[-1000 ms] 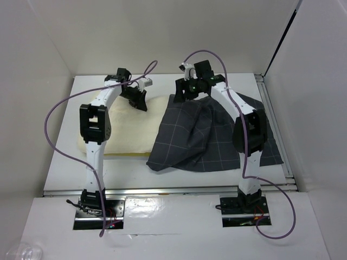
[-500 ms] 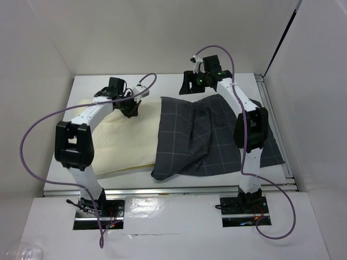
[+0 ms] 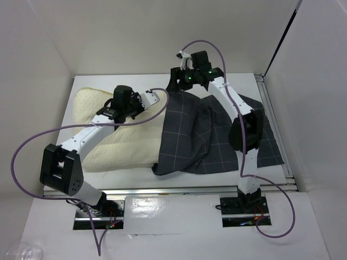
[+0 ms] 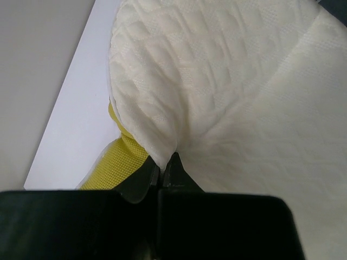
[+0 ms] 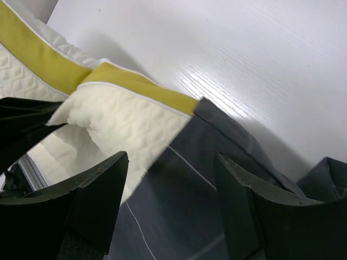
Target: Put the pillow into the pillowcase
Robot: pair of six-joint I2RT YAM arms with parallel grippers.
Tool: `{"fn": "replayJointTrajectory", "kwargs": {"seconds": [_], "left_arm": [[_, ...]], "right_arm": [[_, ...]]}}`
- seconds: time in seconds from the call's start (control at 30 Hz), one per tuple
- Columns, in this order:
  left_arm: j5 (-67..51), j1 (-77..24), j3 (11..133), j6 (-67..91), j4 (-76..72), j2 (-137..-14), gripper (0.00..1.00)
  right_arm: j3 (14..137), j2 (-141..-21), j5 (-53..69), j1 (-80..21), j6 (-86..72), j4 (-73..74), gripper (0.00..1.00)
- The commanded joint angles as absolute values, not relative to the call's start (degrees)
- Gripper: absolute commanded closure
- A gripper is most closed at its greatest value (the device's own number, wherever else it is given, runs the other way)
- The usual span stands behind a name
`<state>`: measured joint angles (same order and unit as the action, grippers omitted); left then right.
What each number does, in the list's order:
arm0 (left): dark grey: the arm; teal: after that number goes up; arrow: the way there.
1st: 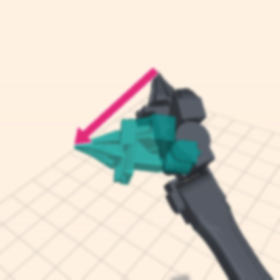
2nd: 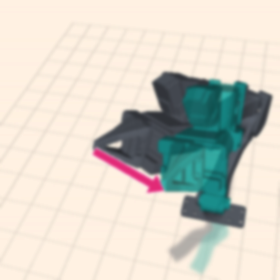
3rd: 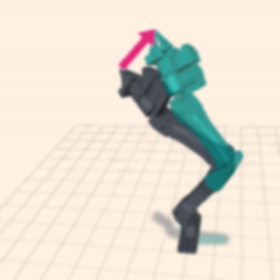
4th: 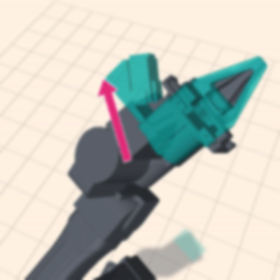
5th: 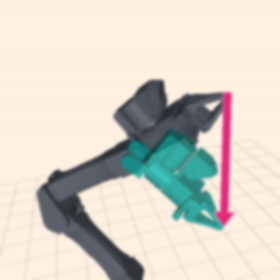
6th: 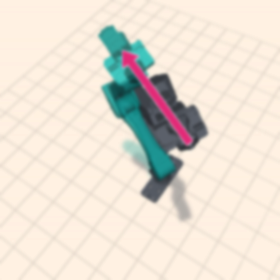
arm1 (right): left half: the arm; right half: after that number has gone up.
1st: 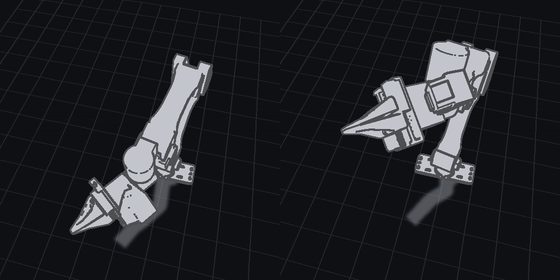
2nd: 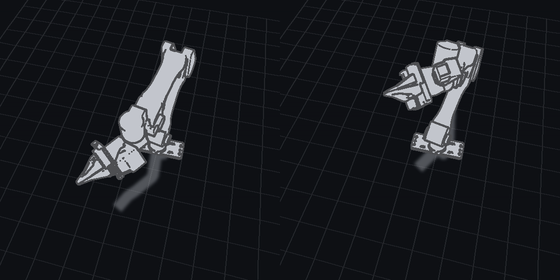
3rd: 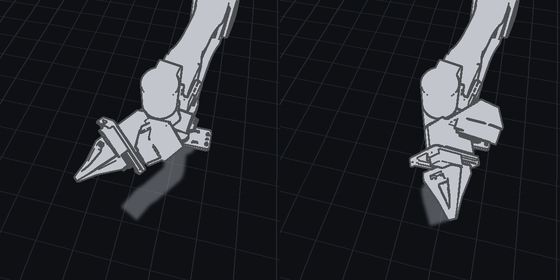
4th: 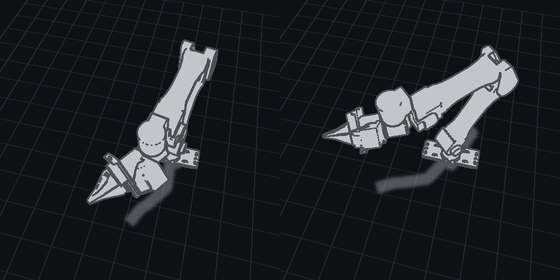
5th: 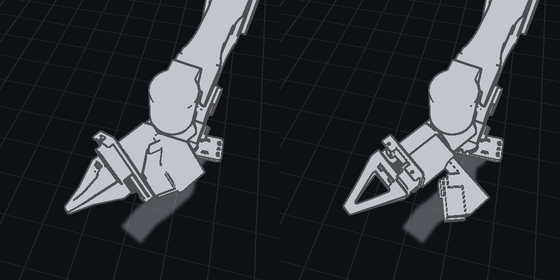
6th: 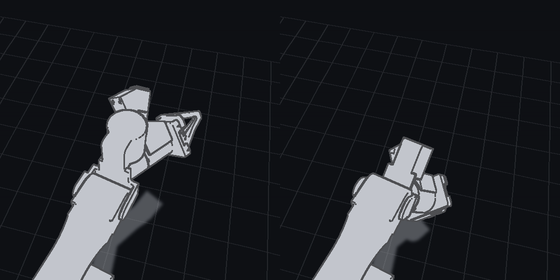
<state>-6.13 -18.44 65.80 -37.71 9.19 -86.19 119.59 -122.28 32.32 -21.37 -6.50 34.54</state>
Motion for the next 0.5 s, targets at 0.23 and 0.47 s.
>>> {"fn": "replayJointTrajectory", "kwargs": {"seconds": [0.23,0.47], "left_arm": [[-2.29,-20.91,66.97,-39.56,2.72,-82.18,1.00],[-1.76,-21.45,67.50,-39.02,3.96,-81.65,1.00]], "right_arm": [[124.37,-121.64,17.41,-25.84,-3.16,35.42,0.28],[120.15,-119.88,7.73,-27.07,-1.50,32.78,0.31]]}}
